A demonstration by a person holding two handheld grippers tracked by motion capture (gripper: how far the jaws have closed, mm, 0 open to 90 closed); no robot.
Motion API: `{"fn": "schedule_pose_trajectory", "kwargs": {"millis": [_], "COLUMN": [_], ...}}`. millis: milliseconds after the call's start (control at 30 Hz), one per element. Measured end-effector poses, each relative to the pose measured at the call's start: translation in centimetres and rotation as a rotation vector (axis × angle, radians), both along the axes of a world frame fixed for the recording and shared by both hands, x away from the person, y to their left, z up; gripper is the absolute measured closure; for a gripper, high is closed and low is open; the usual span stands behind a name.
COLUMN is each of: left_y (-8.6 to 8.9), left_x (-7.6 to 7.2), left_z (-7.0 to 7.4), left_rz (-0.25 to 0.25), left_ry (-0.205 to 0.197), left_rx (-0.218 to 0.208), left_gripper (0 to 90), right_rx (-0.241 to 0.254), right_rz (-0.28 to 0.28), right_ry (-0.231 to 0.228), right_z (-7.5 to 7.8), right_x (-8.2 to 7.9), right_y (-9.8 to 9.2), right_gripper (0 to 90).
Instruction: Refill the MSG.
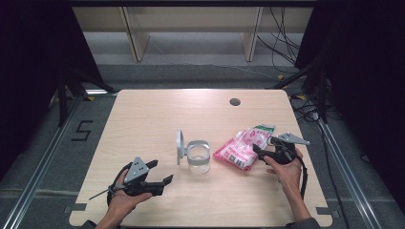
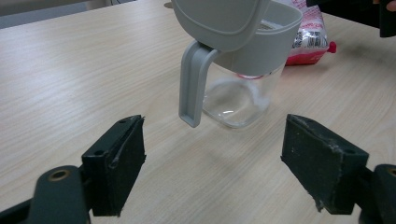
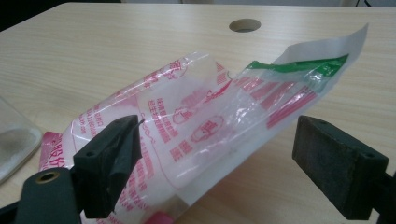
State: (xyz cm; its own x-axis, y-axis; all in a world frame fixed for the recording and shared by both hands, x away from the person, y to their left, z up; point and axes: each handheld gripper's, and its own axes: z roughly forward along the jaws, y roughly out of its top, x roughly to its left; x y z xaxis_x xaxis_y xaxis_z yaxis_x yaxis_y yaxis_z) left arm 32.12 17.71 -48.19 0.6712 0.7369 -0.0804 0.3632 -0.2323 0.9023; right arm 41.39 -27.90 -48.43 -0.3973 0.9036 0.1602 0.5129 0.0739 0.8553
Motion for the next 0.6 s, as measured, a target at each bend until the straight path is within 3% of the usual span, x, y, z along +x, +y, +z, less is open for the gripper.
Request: {"fn": "schedule_pose_trajectory", "kwargs": {"millis": [33, 67, 133, 167, 233, 267, 300, 400, 433, 533, 600], "left_y": [0.0, 0.1, 0.2, 0.2, 0.1, 0.0, 0.0, 0.0, 0.0, 0.1, 0.1], "left_x": [-0.1, 0.0, -0.1, -0.1, 0.0, -0.1, -0.1, -0.1, -0.1, 0.0, -0.1], "left_z": [0.0, 0.0, 0.0, 0.0, 0.0, -0.1, -0.1, -0.1, -0.1, -0.1, -0.1], "left_rz": [0.013, 0.004, 0.009, 0.008, -0.005, 0.005, 0.003, 0.006, 0.007, 0.006, 0.007], "left_ry": [0.003, -0.002, -0.001, 0.000, -0.005, 0.003, 0.003, 0.005, 0.005, 0.006, 0.005], "left_rx": [0.002, 0.003, 0.013, 0.014, 0.020, 0.005, 0.008, 0.014, 0.012, 0.013, 0.014], "left_gripper": [20.6, 20.6, 20.6, 20.6, 20.7, 20.7, 20.7, 20.8, 20.9, 21.0, 21.1], "right_rx": [0.000, -0.016, -0.017, 0.001, -0.003, 0.040, -0.002, -0.006, 0.026, 0.059, 0.032], "right_rz": [-0.003, 0.018, 0.025, 0.003, 0.009, -0.004, 0.015, 0.010, 0.003, -0.015, 0.008], "right_ry": [0.021, -0.014, -0.007, 0.015, 0.009, 0.039, 0.012, 0.018, 0.019, 0.079, 0.053], "right_z": [0.1, 0.0, 0.0, 0.0, -0.2, -0.3, -0.6, -1.0, -1.1, -1.3, -1.5], "right_x": [0.0, 0.4, 0.6, 0.5, 0.9, 0.9, 1.4, 1.9, 2.1, 2.2, 2.6], "right_y": [0.1, 0.0, 0.2, 0.5, 0.4, 0.8, 0.4, 0.4, 0.5, 0.6, 0.4], "right_gripper": [16.2, 16.2, 16.3, 16.6, 16.8, 17.1, 17.3, 19.4, 19.9, 21.7, 24.0]}}
